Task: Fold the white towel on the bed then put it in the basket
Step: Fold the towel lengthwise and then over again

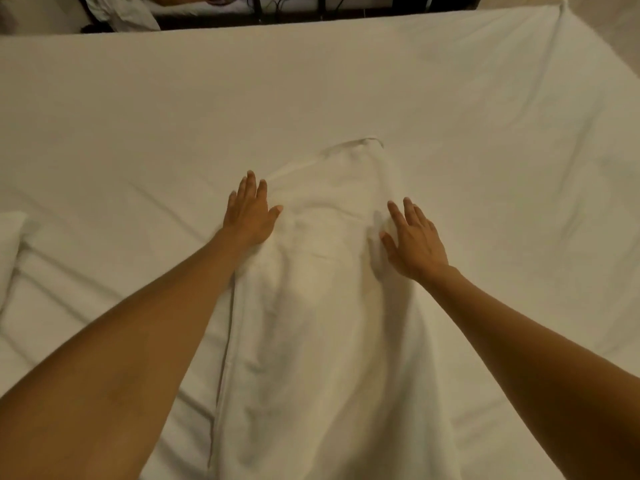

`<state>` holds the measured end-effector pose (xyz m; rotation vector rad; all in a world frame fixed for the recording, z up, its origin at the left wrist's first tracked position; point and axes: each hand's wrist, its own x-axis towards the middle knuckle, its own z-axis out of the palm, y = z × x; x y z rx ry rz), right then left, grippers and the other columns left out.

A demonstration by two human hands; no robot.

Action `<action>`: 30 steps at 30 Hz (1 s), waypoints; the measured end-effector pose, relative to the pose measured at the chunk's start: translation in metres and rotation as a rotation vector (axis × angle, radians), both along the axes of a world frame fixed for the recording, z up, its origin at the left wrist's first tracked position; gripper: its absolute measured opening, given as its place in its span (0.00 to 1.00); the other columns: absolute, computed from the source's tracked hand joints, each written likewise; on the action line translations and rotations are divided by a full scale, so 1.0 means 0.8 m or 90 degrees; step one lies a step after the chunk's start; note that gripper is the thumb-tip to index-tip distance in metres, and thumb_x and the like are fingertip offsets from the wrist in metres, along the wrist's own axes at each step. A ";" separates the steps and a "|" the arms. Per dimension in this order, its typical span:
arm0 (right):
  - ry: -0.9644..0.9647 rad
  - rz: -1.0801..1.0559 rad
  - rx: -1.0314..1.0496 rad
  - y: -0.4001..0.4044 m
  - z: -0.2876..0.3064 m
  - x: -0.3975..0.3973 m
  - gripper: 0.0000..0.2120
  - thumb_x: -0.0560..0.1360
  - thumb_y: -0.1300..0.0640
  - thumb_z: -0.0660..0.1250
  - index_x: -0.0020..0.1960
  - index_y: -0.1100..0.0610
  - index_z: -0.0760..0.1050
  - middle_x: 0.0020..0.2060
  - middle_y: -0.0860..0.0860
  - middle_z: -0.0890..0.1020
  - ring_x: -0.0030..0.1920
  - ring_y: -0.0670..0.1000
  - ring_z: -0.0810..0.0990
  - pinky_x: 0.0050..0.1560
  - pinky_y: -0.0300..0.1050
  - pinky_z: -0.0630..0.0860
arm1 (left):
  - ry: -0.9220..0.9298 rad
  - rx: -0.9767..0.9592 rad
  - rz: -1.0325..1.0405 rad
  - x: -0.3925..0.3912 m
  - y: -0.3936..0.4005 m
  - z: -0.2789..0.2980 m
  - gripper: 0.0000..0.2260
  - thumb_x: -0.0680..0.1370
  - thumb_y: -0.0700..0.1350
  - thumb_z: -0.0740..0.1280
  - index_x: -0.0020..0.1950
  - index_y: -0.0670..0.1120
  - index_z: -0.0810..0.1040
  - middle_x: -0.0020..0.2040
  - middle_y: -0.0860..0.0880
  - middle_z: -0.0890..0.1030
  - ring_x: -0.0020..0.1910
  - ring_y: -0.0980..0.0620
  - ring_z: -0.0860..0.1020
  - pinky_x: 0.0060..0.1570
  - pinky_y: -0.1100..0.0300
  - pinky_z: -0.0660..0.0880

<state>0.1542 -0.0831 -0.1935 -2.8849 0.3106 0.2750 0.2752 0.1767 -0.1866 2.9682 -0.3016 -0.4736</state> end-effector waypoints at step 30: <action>0.074 0.161 -0.132 -0.015 -0.060 0.257 0.34 0.75 0.51 0.65 0.75 0.57 0.53 0.70 0.57 0.67 0.71 0.58 0.63 0.67 0.59 0.61 | -0.086 0.052 -0.023 0.074 -0.034 -0.108 0.30 0.81 0.57 0.44 0.79 0.41 0.48 0.75 0.40 0.60 0.73 0.42 0.61 0.67 0.46 0.62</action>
